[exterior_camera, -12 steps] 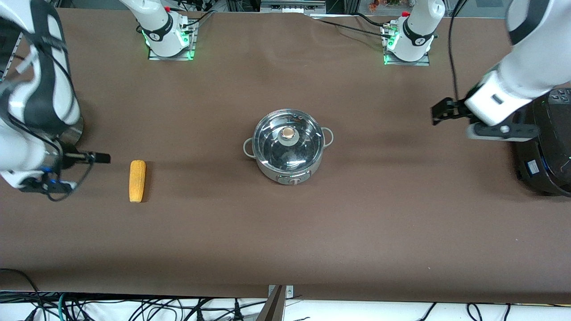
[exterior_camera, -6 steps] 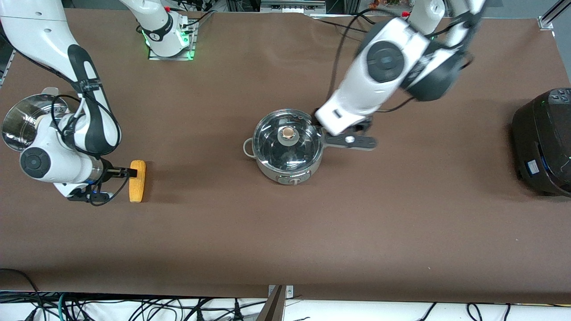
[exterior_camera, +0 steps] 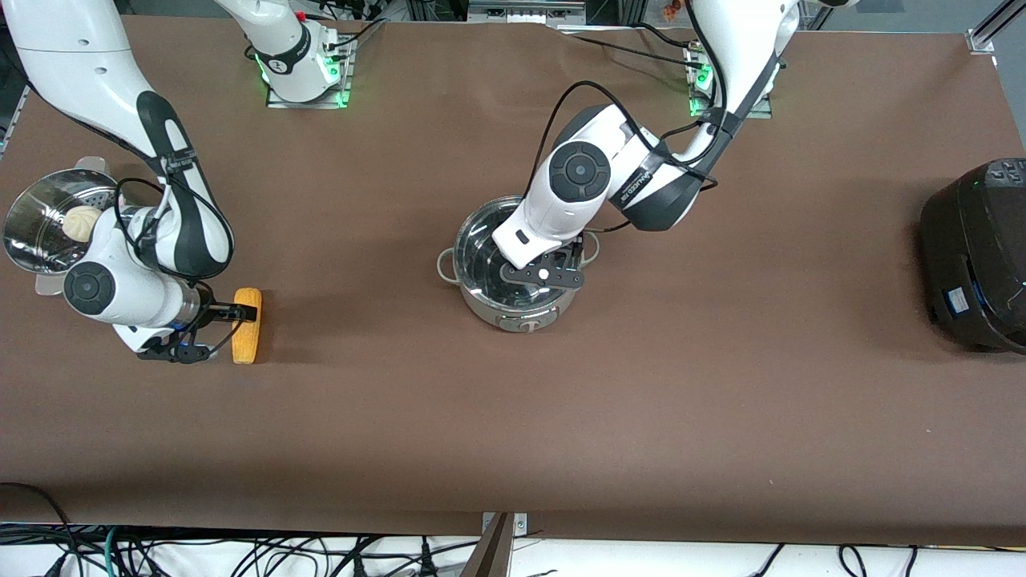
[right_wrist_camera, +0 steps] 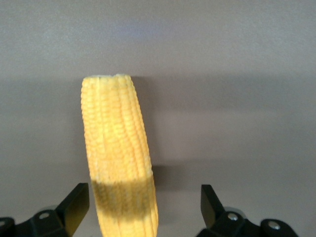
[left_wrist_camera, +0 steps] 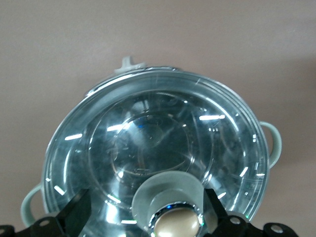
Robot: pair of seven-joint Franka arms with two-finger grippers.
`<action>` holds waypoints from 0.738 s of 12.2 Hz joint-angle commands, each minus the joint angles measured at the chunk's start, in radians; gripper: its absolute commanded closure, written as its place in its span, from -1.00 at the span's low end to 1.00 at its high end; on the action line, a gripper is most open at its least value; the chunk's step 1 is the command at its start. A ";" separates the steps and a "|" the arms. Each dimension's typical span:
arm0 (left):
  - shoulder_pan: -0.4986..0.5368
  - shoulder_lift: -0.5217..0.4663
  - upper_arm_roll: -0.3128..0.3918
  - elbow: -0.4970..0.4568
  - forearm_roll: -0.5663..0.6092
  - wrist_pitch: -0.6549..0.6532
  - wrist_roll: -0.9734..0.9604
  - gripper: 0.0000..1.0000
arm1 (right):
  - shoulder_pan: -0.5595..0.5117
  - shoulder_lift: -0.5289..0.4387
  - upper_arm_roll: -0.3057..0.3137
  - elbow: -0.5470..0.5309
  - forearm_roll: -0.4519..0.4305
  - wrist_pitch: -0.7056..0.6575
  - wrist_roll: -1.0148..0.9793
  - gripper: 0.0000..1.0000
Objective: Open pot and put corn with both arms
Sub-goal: 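Grasp the corn with the right gripper while the left gripper grasps the lid knob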
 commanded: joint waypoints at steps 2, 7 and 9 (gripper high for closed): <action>-0.058 0.030 0.012 0.034 0.047 0.017 -0.096 -1.00 | -0.009 0.011 0.010 -0.010 0.017 0.033 -0.016 -0.94; -0.083 0.026 0.011 0.028 0.142 0.008 -0.163 -0.50 | -0.009 0.016 0.012 -0.010 0.024 0.031 -0.016 1.00; -0.086 0.026 0.009 0.026 0.146 0.003 -0.166 0.23 | -0.009 0.016 0.013 -0.010 0.025 0.029 -0.016 1.00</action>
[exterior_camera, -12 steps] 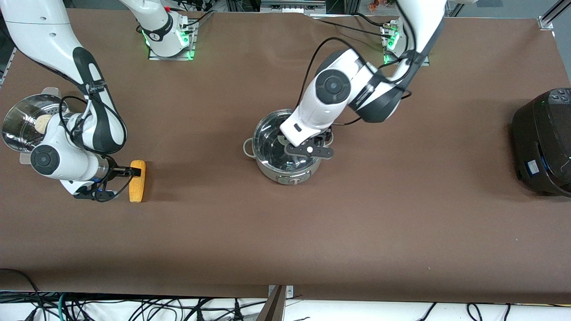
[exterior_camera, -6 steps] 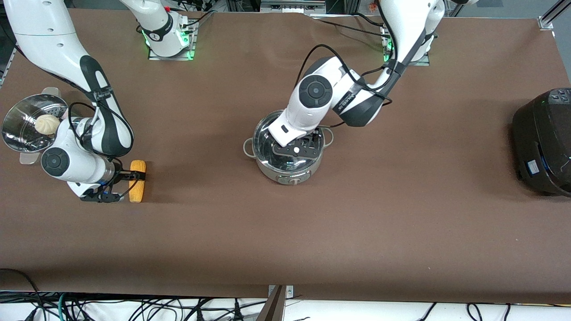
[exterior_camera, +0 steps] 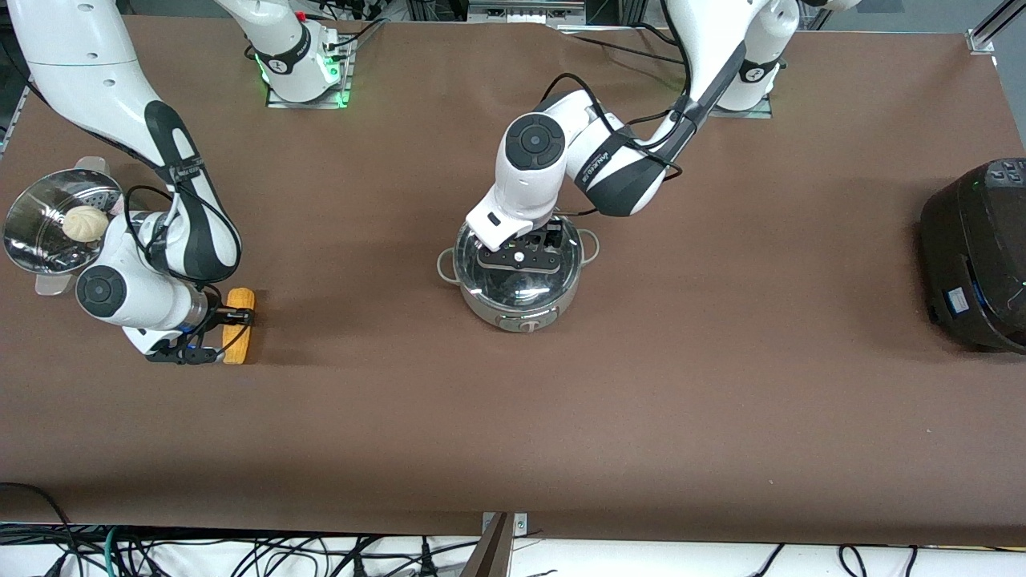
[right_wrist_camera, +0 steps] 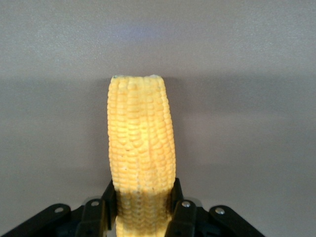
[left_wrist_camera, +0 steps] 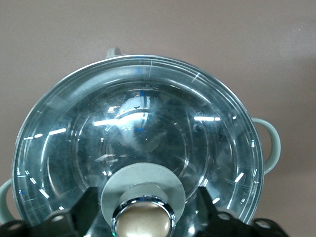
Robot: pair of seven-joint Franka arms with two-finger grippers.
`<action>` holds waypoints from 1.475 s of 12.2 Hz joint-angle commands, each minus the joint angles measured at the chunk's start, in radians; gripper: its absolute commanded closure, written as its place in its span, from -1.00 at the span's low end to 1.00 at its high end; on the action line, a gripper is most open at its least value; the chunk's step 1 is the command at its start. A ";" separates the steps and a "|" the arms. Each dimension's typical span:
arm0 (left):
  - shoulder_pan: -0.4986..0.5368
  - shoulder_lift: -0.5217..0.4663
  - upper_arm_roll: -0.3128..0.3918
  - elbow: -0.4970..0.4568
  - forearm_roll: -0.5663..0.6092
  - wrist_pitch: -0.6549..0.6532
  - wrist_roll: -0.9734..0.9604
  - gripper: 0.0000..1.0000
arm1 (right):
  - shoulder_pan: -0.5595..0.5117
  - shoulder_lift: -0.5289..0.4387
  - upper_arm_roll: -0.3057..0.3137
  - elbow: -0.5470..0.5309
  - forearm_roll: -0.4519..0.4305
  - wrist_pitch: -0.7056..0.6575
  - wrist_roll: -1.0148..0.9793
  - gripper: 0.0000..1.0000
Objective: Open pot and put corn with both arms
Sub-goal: 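Grasp the corn with the right gripper while the left gripper grasps the lid knob, then lift the lid aside with the left gripper while the right gripper carries corn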
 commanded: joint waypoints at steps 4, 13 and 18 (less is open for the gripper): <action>-0.012 -0.040 0.014 0.061 0.024 -0.203 -0.011 0.97 | -0.006 -0.177 0.148 0.063 0.032 -0.221 0.037 1.00; 0.449 -0.167 0.014 0.223 0.148 -0.826 0.689 0.95 | 0.096 -0.147 0.503 0.272 0.020 -0.355 0.557 1.00; 0.609 -0.163 0.001 -0.215 0.157 -0.283 0.791 0.93 | 0.394 0.058 0.492 0.459 -0.146 -0.275 0.864 1.00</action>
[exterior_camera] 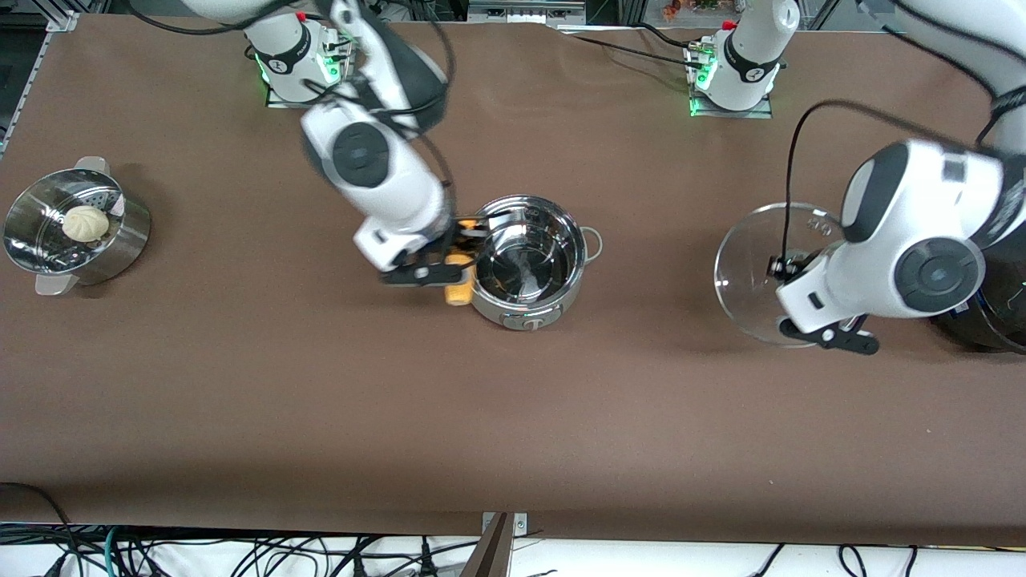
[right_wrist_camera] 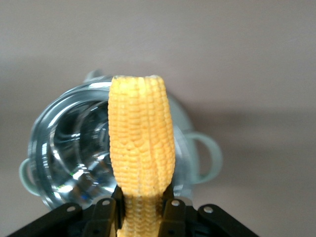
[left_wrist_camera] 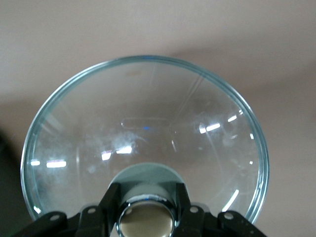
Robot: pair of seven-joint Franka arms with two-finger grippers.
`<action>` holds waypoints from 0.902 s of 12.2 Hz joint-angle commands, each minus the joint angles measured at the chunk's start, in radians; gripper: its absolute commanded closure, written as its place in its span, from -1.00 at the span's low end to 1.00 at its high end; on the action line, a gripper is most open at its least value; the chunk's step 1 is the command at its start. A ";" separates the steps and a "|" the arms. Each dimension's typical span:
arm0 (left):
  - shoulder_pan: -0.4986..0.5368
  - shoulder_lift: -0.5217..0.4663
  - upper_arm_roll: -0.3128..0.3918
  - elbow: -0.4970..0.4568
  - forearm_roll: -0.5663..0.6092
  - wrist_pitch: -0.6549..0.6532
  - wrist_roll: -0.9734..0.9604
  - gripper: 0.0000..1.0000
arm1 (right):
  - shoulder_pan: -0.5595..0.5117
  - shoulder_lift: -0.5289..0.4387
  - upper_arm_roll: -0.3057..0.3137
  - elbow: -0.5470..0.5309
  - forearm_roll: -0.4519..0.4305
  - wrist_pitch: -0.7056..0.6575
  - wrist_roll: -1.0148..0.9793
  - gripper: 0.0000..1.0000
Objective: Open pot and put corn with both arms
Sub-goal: 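Lift the lid aside with the left gripper while the right gripper carries corn, then set the glass lid on the table and open the left gripper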
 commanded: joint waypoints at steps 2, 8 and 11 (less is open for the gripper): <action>0.058 -0.022 -0.023 -0.354 0.038 0.416 0.017 0.80 | 0.099 0.173 -0.008 0.131 -0.119 0.013 0.090 1.00; 0.142 -0.189 -0.041 -0.371 -0.017 0.402 0.023 -1.00 | 0.118 0.252 -0.009 0.130 -0.165 0.107 0.117 1.00; 0.139 -0.335 -0.057 -0.248 -0.133 0.253 0.005 -1.00 | 0.136 0.269 -0.024 0.130 -0.170 0.118 0.120 1.00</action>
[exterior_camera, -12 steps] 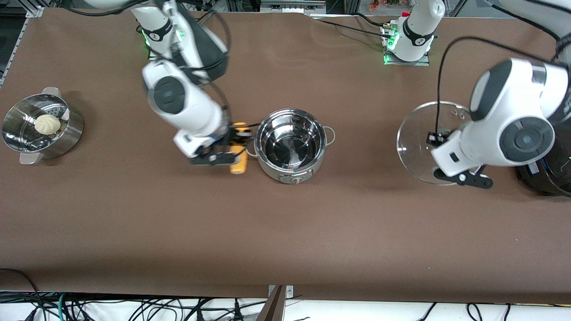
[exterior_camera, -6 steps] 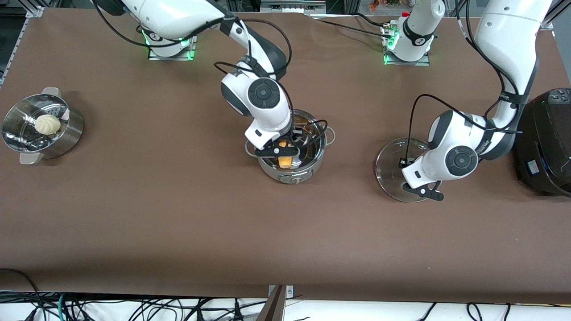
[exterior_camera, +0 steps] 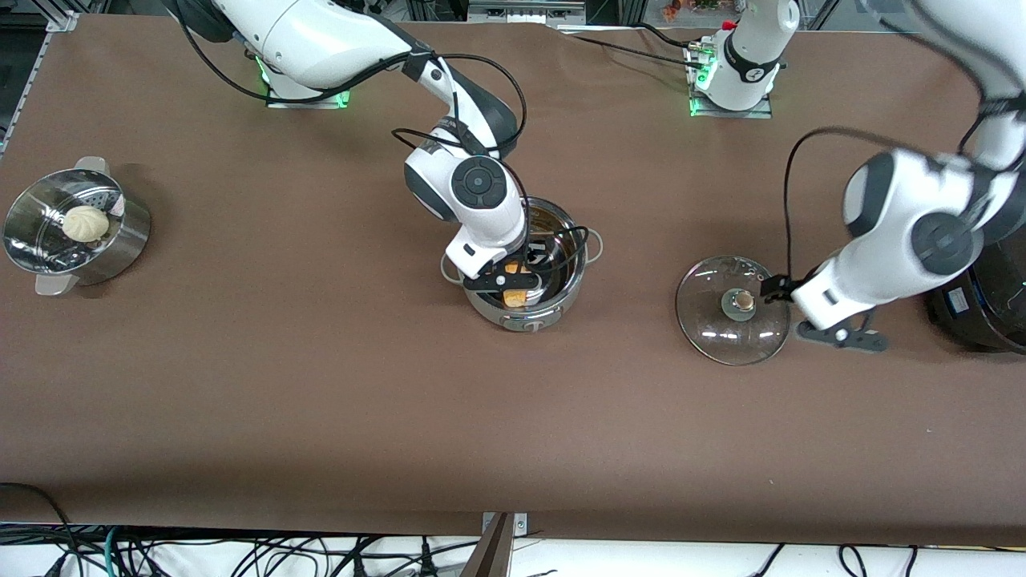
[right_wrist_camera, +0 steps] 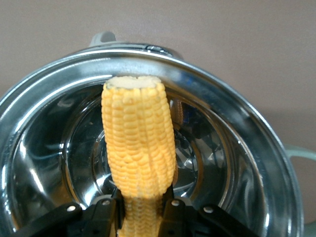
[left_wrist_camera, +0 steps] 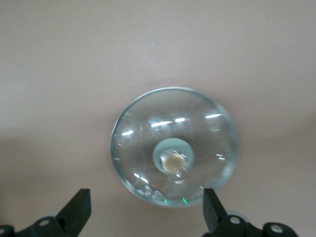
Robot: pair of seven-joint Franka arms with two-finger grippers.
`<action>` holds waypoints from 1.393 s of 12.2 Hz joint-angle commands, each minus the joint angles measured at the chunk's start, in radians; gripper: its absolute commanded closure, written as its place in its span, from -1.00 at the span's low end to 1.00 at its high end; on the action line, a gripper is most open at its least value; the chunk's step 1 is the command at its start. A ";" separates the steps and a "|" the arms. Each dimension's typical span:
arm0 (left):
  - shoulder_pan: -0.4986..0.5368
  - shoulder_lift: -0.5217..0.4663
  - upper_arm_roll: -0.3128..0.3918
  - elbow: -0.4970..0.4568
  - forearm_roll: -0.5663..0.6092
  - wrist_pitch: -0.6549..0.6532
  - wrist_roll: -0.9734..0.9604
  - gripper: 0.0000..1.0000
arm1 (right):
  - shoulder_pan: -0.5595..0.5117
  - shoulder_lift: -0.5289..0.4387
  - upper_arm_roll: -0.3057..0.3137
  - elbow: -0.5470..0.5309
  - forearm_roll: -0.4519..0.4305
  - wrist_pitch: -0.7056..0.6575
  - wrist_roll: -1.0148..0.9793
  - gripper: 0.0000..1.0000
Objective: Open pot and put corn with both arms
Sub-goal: 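Set the glass lid on the table and open the left gripper, then lower the corn into the steel pot with the right gripper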
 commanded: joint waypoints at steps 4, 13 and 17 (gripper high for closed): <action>0.007 -0.121 -0.008 0.231 -0.048 -0.295 -0.056 -1.00 | 0.037 0.018 -0.020 0.041 -0.025 -0.017 0.055 1.00; 0.032 -0.165 -0.007 0.219 -0.088 -0.331 -0.069 -1.00 | 0.061 0.017 -0.024 0.034 -0.045 -0.061 0.073 1.00; 0.032 -0.165 -0.007 0.219 -0.086 -0.334 -0.069 -1.00 | 0.073 0.017 -0.024 0.027 -0.045 -0.065 0.077 0.97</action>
